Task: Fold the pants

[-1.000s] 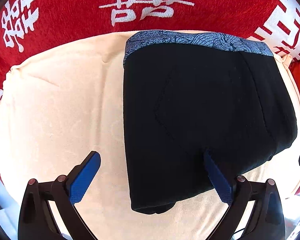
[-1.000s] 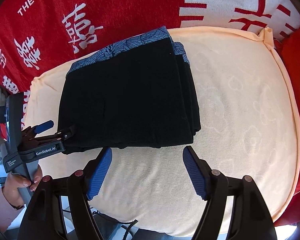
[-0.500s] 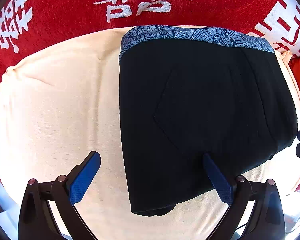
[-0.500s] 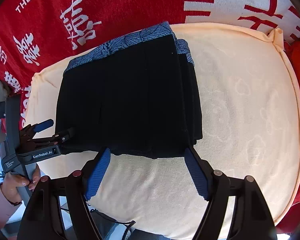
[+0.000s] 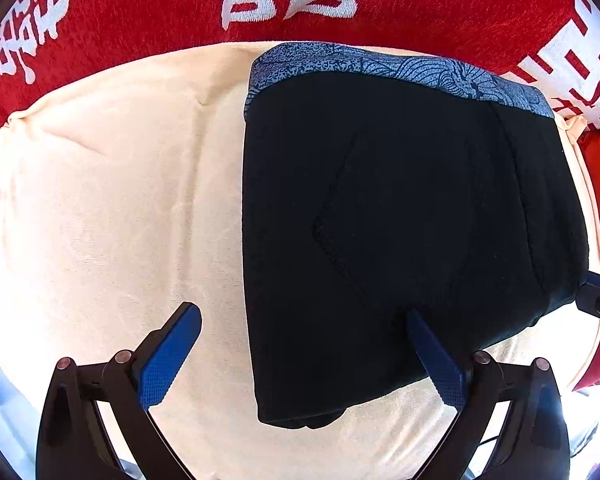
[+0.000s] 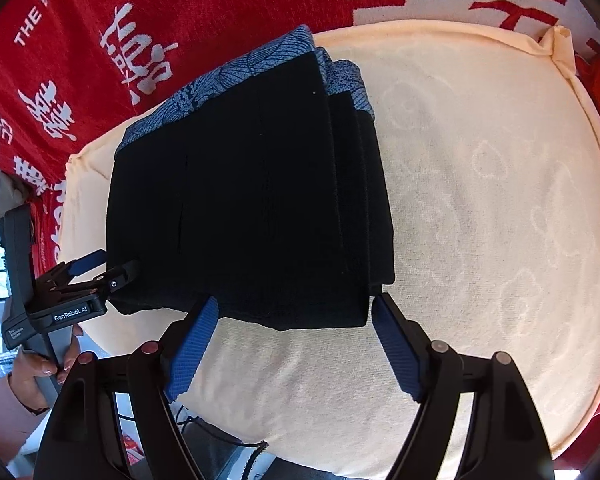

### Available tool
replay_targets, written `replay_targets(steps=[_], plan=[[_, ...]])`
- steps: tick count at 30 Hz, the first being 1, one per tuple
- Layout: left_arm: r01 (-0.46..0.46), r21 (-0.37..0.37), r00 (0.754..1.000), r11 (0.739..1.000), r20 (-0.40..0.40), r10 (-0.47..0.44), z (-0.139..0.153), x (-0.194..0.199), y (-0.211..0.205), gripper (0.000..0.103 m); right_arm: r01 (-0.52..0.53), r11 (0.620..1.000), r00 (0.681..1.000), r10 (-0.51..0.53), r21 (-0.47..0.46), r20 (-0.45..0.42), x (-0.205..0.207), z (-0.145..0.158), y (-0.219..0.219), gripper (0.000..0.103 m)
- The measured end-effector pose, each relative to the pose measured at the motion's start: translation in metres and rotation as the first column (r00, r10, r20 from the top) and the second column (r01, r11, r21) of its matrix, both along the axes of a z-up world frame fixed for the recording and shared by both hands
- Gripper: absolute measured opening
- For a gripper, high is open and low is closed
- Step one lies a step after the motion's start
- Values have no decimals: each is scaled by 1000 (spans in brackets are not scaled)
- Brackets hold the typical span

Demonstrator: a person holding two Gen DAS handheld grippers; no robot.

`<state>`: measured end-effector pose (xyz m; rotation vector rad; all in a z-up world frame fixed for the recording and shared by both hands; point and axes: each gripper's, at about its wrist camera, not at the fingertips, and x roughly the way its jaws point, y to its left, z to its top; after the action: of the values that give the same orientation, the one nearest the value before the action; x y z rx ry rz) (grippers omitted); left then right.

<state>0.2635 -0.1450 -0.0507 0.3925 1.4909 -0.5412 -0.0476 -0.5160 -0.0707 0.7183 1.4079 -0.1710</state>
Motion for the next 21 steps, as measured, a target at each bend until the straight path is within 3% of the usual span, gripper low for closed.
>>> replay_targets(steps=[5,10,16,21], plan=[[14,-36,1000,999,25,-13,10,12,-2,102,50,998,999,-50,47,15,-5,-6,-19,82],[0,-141,1000,990,8,1,17,43,-2,102,59,994,996,-65,90,67,3,-9,-43,82],[-14,-257,994,966,-104,-13,1,85,2,102,41,970,990,-72,238,119,18,-33,-71,83],[-33,-359,970,933,-237,-57,-33,110,1,102,22,926,980,-95,377,177,24,-60,-84,83]])
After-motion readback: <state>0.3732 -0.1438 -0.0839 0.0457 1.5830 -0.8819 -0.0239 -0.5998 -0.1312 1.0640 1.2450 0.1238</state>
